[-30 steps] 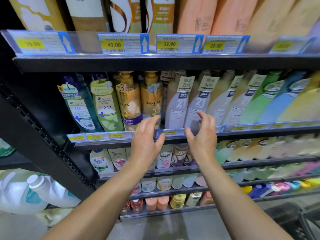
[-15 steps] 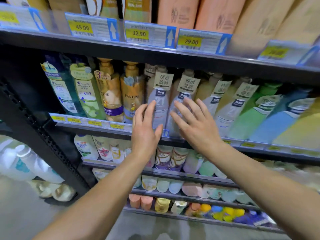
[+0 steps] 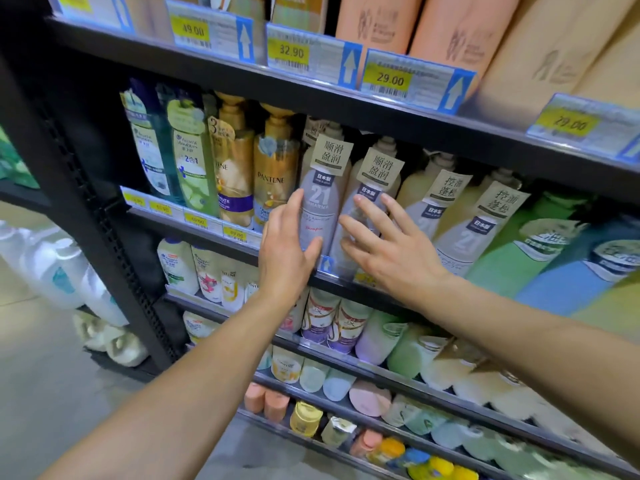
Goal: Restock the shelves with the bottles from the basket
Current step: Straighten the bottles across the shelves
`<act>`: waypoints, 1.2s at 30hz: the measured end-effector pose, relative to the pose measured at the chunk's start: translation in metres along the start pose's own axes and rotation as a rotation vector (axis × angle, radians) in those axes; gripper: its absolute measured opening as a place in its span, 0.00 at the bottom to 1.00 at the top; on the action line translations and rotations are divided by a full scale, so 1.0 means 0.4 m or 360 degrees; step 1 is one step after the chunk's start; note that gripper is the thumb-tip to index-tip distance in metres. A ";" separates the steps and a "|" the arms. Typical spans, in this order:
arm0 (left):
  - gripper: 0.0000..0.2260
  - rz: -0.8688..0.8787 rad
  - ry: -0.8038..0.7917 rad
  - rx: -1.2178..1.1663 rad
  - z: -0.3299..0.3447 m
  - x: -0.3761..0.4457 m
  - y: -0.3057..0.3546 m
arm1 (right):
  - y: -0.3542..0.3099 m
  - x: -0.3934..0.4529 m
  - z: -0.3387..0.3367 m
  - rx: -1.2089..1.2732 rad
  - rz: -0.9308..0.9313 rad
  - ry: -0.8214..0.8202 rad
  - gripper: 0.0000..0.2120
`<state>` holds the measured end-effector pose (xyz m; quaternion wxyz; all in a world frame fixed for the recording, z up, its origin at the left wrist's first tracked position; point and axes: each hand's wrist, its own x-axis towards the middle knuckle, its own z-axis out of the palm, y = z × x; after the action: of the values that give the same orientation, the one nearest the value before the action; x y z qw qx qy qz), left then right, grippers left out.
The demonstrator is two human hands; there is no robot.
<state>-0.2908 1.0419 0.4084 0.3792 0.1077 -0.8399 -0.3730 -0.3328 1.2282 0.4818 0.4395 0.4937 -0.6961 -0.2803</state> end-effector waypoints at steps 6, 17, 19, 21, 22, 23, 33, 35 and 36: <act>0.39 -0.0035 -0.0009 0.0034 -0.005 0.003 0.007 | 0.007 0.012 0.005 -0.0026 -0.0047 -0.0008 0.19; 0.39 -0.0026 -0.0036 0.0076 -0.006 0.012 0.010 | 0.007 0.025 0.023 0.0064 -0.0032 0.0059 0.16; 0.39 -0.0020 -0.0029 0.0083 -0.004 0.011 0.009 | 0.007 0.026 0.023 0.0063 -0.0008 0.0122 0.15; 0.38 -0.0010 -0.0024 0.0082 -0.002 0.010 0.009 | 0.004 0.026 0.024 0.0056 -0.0001 0.0150 0.15; 0.38 -0.0008 -0.0024 0.0085 -0.001 0.010 0.009 | 0.003 0.026 0.024 0.0053 -0.0003 0.0149 0.15; 0.38 -0.0008 -0.0024 0.0089 0.000 0.010 0.009 | 0.001 0.026 0.024 0.0048 -0.0007 0.0140 0.15; 0.38 -0.0033 -0.0044 0.0066 -0.006 0.006 0.011 | -0.029 0.003 0.013 0.0174 0.0193 0.0170 0.15; 0.38 -0.0028 -0.0050 0.0054 -0.008 0.007 0.011 | -0.046 0.001 0.003 0.0257 0.0449 0.0214 0.18; 0.38 -0.0026 -0.0052 0.0041 -0.008 0.007 0.011 | -0.055 0.002 -0.002 0.0290 0.0545 0.0241 0.20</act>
<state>-0.2900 1.0419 0.4145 0.3609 0.1134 -0.8498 -0.3670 -0.3224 1.2196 0.4644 0.4853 0.4256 -0.7573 -0.0995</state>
